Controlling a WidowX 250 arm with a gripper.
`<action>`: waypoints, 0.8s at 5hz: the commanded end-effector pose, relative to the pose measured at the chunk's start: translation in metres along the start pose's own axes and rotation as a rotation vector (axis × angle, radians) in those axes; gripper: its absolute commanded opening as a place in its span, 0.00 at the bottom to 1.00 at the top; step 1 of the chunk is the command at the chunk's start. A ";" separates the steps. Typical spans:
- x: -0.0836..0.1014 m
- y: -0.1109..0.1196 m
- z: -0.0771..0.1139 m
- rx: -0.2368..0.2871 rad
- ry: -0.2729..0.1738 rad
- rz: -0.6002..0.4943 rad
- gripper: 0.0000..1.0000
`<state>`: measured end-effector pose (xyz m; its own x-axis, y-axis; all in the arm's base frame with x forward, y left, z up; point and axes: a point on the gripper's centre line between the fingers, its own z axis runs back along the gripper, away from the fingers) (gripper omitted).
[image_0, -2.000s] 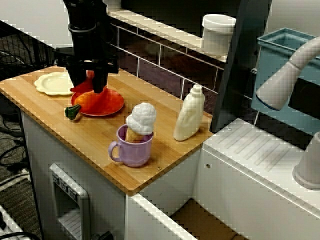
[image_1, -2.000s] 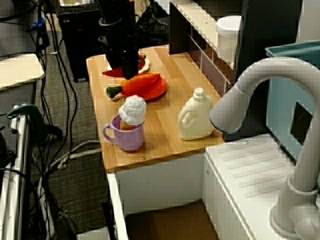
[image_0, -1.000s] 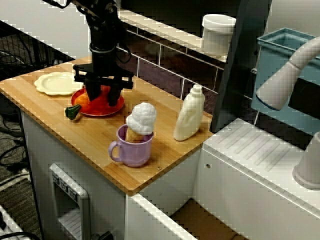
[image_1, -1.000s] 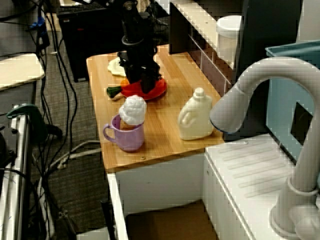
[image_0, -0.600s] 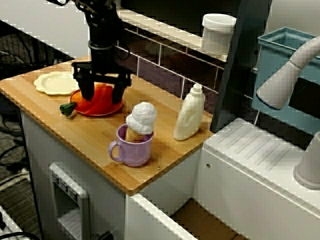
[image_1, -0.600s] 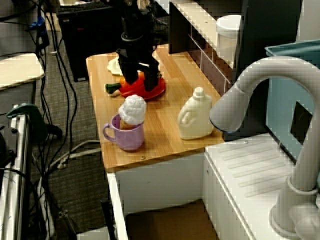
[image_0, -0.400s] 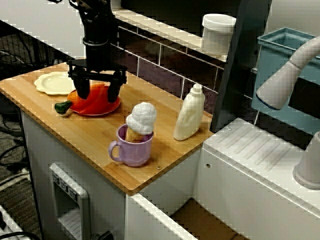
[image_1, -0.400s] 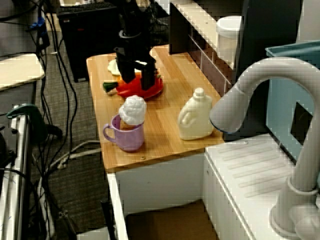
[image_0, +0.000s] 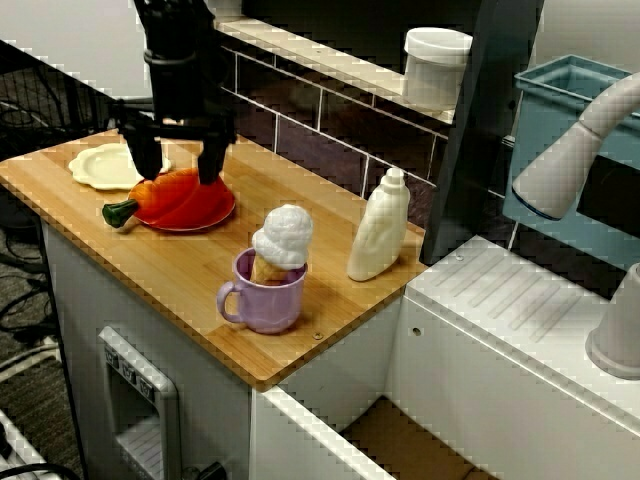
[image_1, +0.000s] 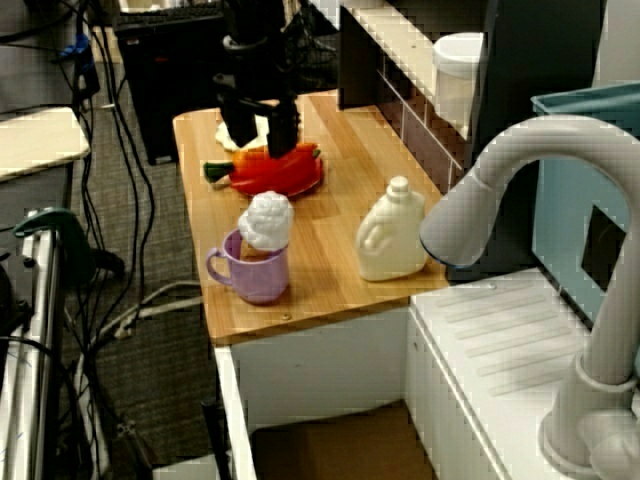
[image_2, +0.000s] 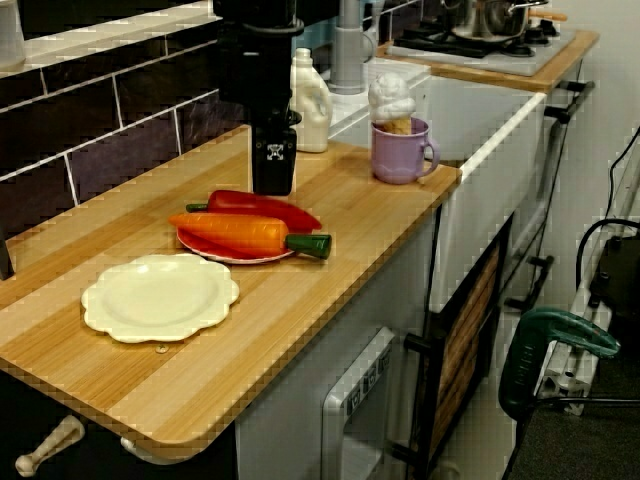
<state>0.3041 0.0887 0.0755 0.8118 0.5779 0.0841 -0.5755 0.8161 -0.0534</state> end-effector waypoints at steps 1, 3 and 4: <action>0.011 0.000 0.040 -0.063 -0.045 -0.017 1.00; -0.010 -0.042 0.048 0.021 -0.101 -0.065 1.00; -0.017 -0.056 0.058 0.012 -0.089 -0.088 1.00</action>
<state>0.3142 0.0265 0.1073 0.8588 0.5037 0.0933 -0.5064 0.8622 0.0067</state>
